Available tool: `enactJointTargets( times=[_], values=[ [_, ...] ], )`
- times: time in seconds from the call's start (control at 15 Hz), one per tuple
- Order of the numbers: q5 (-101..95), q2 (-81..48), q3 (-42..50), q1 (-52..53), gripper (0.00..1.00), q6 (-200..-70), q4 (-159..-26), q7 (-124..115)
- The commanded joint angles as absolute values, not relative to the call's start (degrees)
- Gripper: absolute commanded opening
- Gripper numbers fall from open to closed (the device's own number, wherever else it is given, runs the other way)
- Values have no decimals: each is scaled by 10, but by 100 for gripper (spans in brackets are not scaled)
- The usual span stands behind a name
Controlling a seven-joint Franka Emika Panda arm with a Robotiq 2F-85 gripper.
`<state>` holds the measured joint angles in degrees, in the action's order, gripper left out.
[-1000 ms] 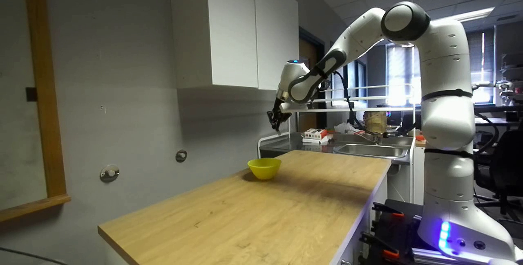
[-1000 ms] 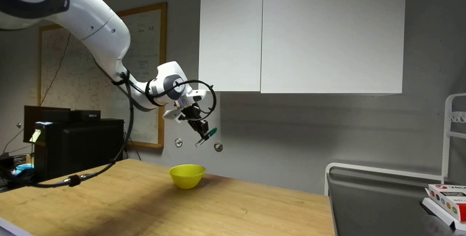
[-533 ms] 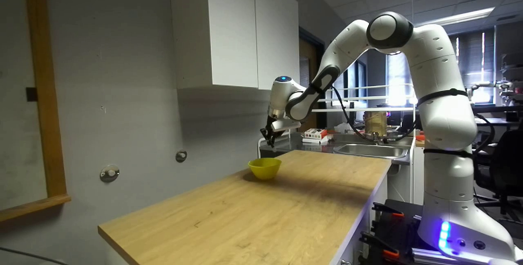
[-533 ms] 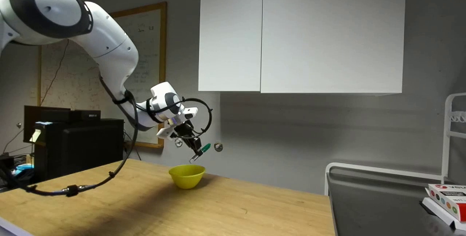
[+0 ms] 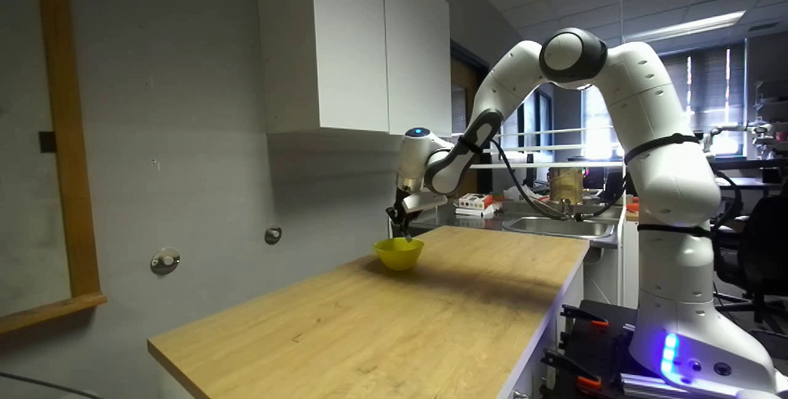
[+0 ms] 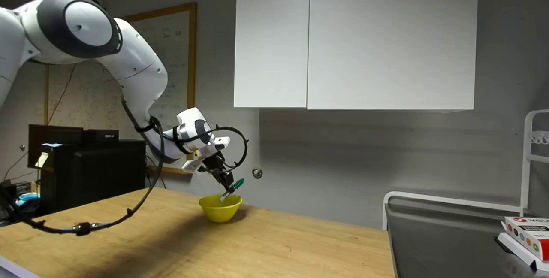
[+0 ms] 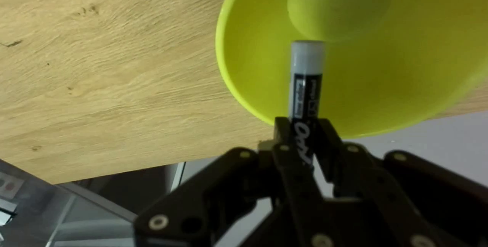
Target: Pick up the pen from the countertop and put it in the yellow bowl.
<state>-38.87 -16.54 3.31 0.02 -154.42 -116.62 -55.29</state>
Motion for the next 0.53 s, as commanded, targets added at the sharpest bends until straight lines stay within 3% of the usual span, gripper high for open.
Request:
enactJointTargets(
  times=[0.0, 0.27, 0.33, 0.4, 0.47],
  values=[
    [-382, -202, 61, 28, 11, -1538, -1131, -556],
    [-376, -221, 82, 46, 11, -1537, -1113, -554],
    [-375, -224, 86, 49, 23, -1537, -1110, -554],
    [-374, -226, 90, 53, 45, -1535, -1106, -553],
    [-374, -228, 94, 55, 48, -1535, -1104, -553]
  ],
)
